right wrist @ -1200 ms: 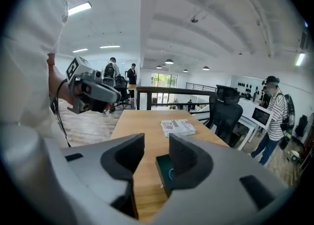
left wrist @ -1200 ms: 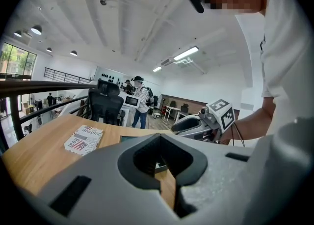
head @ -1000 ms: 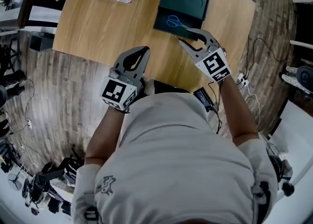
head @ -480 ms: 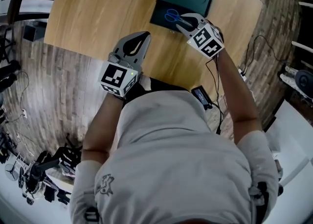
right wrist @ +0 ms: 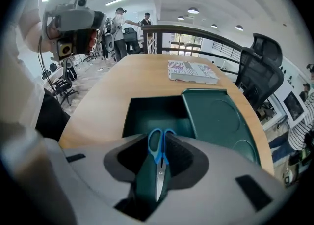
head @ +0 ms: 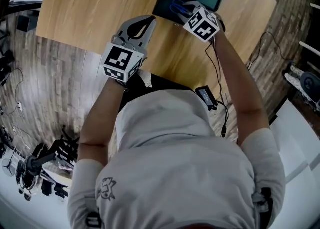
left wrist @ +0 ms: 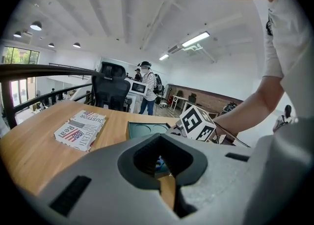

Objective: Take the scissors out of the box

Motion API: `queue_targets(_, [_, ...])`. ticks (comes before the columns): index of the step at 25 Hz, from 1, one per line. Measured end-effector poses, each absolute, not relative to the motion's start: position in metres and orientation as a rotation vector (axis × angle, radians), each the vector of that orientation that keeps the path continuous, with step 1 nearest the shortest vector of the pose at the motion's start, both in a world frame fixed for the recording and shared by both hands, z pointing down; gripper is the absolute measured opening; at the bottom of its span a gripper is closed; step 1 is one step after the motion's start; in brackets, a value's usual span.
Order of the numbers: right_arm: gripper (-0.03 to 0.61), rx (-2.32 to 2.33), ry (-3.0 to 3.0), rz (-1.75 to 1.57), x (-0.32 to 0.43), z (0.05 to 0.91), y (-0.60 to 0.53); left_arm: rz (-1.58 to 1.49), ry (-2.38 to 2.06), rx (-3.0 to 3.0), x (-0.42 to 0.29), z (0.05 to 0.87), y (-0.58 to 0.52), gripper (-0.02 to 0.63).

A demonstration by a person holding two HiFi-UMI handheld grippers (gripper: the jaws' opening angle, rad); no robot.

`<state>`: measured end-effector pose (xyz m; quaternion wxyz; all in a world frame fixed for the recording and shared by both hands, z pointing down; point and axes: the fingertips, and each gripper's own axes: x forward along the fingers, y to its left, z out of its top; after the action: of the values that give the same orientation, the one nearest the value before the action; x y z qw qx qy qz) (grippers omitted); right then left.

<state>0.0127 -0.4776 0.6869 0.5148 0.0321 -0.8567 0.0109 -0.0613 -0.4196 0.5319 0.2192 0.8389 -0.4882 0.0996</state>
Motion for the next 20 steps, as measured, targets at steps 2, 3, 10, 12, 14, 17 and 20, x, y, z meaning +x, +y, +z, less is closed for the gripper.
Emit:
queue_targets(2, [0.115, 0.066, -2.040, 0.013, 0.011, 0.695, -0.478, 0.289, -1.342, 2.323, -0.060, 0.539, -0.424, 0.005])
queue_targets(3, [0.115, 0.063, -2.034, 0.007, 0.010, 0.699, -0.479, 0.297, -1.337, 2.325, -0.059, 0.542, -0.425, 0.005])
queue_targets(10, [0.126, 0.069, -1.995, 0.000, 0.007, 0.724, -0.486, 0.326, -1.315, 2.315, -0.053, 0.561, -0.435, 0.005])
queue_targets(12, [0.126, 0.058, -1.987, 0.003, 0.005, 0.730, -0.485, 0.329, -1.306, 2.313, -0.052, 0.565, -0.435, 0.005])
queue_targets(14, [0.123, 0.044, -1.975, 0.014, 0.004, 0.737, -0.482, 0.332, -1.299, 2.311, -0.051, 0.568, -0.434, 0.005])
queue_targets(17, [0.114, 0.038, -1.974, 0.041, 0.003, 0.745, -0.480, 0.332, -1.298, 2.304, -0.052, 0.573, -0.436, 0.005])
queue_targets(20, [0.102, 0.068, -2.005, 0.072, 0.002, 0.747, -0.483, 0.327, -1.303, 2.299, -0.055, 0.575, -0.437, 0.005])
